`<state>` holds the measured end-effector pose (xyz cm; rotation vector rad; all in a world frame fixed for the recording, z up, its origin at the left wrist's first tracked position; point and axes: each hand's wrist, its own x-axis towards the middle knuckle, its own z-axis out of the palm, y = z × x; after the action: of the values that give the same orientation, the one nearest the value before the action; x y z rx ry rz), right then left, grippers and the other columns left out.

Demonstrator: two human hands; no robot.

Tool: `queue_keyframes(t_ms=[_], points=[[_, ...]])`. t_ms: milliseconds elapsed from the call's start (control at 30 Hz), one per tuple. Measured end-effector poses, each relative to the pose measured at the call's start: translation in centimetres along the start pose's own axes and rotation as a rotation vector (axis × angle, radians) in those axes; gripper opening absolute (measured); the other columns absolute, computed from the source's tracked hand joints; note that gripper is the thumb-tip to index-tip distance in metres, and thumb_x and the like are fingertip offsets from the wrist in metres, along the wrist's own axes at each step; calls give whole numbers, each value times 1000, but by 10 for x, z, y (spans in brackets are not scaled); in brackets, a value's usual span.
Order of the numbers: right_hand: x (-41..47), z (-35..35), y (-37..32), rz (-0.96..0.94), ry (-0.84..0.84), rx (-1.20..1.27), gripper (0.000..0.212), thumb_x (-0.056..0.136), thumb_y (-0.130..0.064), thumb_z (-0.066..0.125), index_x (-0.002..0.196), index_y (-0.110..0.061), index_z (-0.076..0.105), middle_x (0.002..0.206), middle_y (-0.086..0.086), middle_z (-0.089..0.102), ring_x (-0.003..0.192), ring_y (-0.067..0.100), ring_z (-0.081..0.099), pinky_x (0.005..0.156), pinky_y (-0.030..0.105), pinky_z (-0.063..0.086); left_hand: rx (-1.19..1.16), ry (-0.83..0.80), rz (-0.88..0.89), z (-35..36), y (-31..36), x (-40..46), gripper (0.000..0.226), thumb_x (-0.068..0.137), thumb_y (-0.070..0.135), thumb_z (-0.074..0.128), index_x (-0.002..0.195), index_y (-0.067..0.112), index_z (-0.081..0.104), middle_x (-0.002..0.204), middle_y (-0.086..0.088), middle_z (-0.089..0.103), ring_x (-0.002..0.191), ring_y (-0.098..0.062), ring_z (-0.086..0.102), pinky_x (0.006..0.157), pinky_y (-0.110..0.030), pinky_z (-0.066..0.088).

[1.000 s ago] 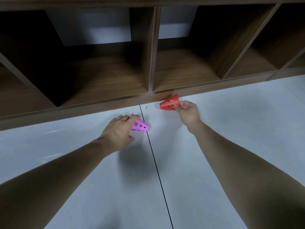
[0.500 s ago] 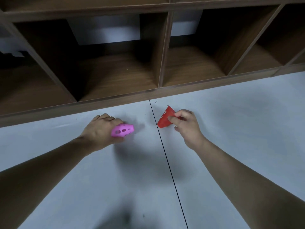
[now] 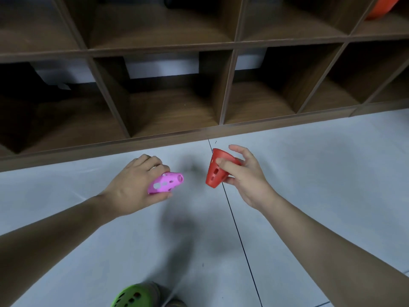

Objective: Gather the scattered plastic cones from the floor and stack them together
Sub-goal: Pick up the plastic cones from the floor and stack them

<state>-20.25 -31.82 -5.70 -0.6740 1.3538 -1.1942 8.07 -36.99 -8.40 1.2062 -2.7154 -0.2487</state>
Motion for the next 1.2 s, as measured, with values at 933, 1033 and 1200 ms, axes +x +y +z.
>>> queue_keyframes(t_ms=[933,1033,1200], points=[[-235,41,7,-257,-648,-1134,44,74,-45,82,111,-30,64,93,-8,67,83,8,62,79,28,53,-460,-249,-166,-94,90,-197,43,78,43,83,114,36,62,107,23,69,99,-1,65,88,-21,52],[-241,46,21,-361,-693,-1235,38,73,-39,81,106,-29,65,96,-11,61,92,3,51,85,22,47,-447,-297,-174,-83,96,-203,41,79,46,80,114,38,60,106,23,67,99,2,63,87,-24,52],[-247,51,53,-371,-695,-1296,39,75,-33,76,110,-31,62,101,-13,50,97,5,51,89,20,45,-318,-384,-129,-67,96,-206,37,82,47,72,117,42,59,109,20,64,98,0,58,84,-25,50]])
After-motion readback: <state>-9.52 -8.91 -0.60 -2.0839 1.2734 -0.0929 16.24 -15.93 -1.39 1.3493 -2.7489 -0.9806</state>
